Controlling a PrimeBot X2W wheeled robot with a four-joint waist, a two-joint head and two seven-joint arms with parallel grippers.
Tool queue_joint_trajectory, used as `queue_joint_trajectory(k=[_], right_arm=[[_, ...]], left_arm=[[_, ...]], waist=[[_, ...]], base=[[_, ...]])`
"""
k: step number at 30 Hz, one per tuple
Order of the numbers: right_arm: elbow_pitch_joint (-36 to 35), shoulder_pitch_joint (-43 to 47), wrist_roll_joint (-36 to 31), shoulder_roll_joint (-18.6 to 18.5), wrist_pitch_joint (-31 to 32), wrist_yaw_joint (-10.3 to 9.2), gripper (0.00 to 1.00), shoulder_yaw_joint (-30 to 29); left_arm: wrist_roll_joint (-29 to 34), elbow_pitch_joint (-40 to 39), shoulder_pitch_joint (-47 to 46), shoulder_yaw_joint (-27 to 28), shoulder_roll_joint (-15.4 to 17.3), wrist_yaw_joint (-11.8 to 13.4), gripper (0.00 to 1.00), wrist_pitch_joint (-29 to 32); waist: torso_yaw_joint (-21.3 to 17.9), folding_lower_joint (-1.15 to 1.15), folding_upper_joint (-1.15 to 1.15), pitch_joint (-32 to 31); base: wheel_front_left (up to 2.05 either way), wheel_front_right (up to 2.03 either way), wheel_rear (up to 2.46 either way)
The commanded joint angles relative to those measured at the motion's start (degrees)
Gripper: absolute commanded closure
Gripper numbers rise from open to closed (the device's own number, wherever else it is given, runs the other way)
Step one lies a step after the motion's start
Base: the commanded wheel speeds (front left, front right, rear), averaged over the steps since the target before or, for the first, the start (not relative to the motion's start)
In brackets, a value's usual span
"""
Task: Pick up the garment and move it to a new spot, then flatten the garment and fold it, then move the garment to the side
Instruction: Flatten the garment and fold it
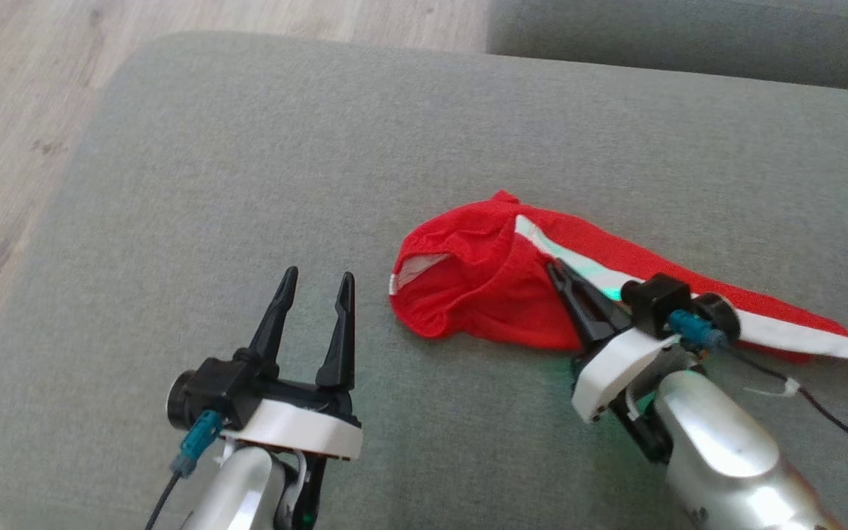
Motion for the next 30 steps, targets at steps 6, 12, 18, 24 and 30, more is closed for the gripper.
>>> queue_joint_trajectory(k=[6,12,18,24,30], right_arm=[[-5.06,2.26,1.95,0.84,-1.54,-0.04,1.0,6.16],[-8.4,6.1,3.18,1.31,-1.66,-0.04,1.0,12.25],[-8.84,8.77,5.43,0.8,0.07,-0.04,1.0,18.37],[-8.53,9.35,6.74,1.12,-0.46,-0.04,0.0,18.06],[-10.97,10.23,8.14,0.64,-1.5,-0.04,0.0,12.36]], left_arm=[[0.77,-1.5,-1.0,3.36,-0.03,0.09,0.0,-0.3],[1.17,-1.08,0.03,4.28,-0.03,-0.22,0.0,-0.3],[1.3,-0.64,0.85,4.36,-0.03,-0.48,0.0,-0.3],[1.63,-0.31,1.35,4.56,-0.04,-0.6,0.0,-0.3],[2.2,-0.16,1.48,5.2,-0.04,-0.63,0.0,-0.3]], waist=[[-3.37,0.0,0.0,-2.82],[-5.81,0.0,0.0,-5.27],[-6.86,0.0,0.0,-6.83],[-7.63,0.0,0.0,-7.16],[-8.66,0.0,0.0,-7.27]], base=[[0.0,0.0,0.0],[0.0,0.0,0.0],[0.0,0.0,0.0],[0.0,0.0,0.0],[0.0,0.0,0.0]])
